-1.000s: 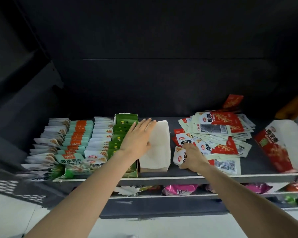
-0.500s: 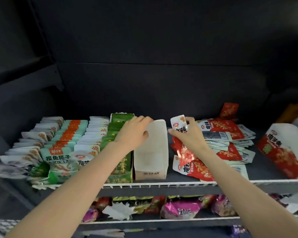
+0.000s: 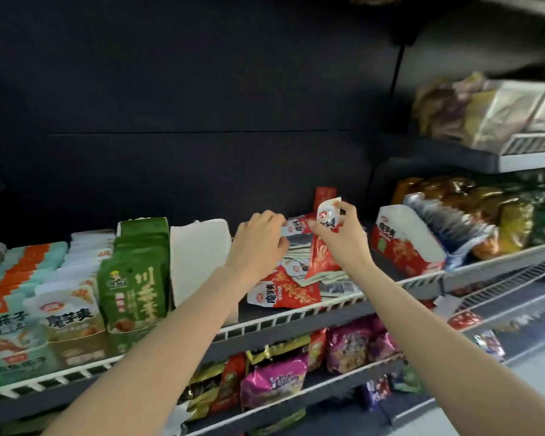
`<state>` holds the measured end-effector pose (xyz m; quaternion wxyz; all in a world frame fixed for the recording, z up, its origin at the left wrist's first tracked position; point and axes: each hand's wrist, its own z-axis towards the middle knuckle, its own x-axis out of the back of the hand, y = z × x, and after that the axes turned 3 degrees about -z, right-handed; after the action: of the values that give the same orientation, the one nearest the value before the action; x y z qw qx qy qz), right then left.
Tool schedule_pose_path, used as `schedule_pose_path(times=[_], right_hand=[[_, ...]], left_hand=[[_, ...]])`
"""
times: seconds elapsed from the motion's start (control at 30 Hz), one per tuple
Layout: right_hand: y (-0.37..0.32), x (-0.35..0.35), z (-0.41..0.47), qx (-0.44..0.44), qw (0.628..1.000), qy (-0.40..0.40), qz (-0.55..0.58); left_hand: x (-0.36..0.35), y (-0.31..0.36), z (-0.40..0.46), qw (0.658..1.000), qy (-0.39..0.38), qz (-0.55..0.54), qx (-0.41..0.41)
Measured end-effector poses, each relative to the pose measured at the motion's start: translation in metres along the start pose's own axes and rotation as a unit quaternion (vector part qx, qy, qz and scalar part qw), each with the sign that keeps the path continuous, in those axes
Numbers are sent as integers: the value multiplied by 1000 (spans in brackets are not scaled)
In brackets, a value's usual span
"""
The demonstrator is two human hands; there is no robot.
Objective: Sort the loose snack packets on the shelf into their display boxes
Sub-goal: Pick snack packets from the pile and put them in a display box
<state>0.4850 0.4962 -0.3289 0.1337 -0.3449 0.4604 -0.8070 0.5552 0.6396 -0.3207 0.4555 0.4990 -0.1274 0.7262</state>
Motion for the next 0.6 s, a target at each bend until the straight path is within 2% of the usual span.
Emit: schedule_pose_path(times=[0.1,0.33,0.43,0.6], right_hand=[[18,41,14,-12,998,60,1],[71,111,56,21,983,176,-38],[89,132,76,24,975,217,-46],[121,148,104,1,977,194,-90]], left_hand=[[-27,38,29,998,-46,-30,-12],[-111,105,102,976,-138,-162,-39],[-143,128,130,971,-164,-164,-64],[-189,142,157,963,-216,-115,-116]])
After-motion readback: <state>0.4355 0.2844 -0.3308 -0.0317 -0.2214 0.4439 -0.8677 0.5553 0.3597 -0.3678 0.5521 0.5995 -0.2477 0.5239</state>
